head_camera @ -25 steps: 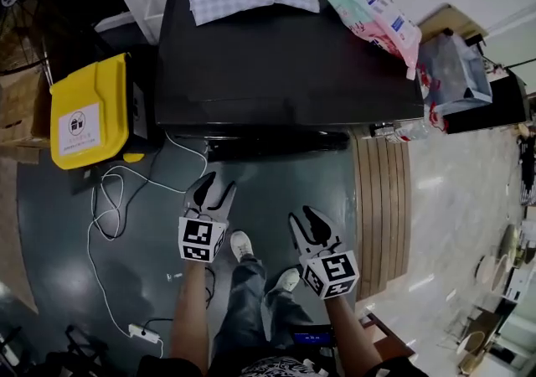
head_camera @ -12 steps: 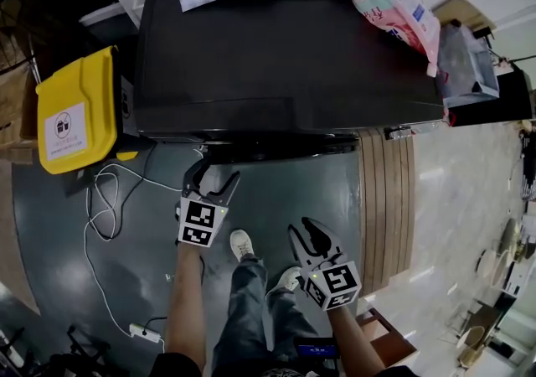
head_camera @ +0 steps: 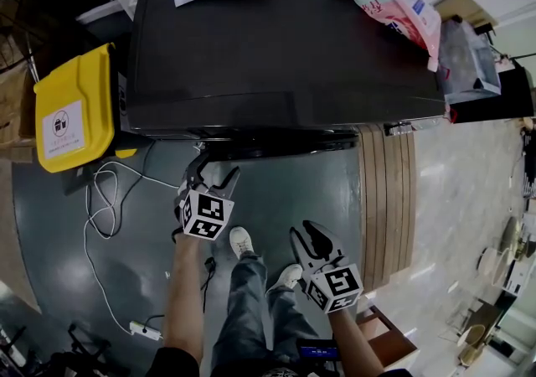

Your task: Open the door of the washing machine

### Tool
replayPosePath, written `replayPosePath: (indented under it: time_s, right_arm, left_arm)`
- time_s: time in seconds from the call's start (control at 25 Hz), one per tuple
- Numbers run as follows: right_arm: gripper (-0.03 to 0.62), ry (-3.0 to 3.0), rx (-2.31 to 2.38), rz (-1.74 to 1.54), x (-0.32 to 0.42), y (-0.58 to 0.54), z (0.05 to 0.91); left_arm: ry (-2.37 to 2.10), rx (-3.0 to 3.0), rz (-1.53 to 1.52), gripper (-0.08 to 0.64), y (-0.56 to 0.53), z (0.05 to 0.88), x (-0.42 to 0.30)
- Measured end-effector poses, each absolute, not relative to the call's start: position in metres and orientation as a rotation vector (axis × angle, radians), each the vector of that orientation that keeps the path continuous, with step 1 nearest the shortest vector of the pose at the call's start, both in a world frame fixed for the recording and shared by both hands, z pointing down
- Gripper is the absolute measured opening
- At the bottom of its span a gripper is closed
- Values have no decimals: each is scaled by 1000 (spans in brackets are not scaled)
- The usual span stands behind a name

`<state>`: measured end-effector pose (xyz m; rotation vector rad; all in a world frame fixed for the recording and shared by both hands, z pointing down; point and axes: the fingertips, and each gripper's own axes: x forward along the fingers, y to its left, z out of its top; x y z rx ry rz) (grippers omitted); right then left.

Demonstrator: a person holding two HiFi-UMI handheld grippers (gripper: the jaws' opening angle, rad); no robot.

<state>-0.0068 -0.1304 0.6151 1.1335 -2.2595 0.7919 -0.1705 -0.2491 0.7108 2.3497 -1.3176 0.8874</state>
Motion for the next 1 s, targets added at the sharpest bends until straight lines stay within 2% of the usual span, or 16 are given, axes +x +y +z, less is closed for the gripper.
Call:
replayPosePath:
  time_s: [0.52,1.0]
  right_arm:
    - [127,-2247,1126,825,9,-116,620]
    - [127,-2266,1114,819,23,-99,608]
  left_arm:
    - [-1311,2308,933,258,-235,711,-168]
    - [-1287,2195,897,229,-143,713,-129]
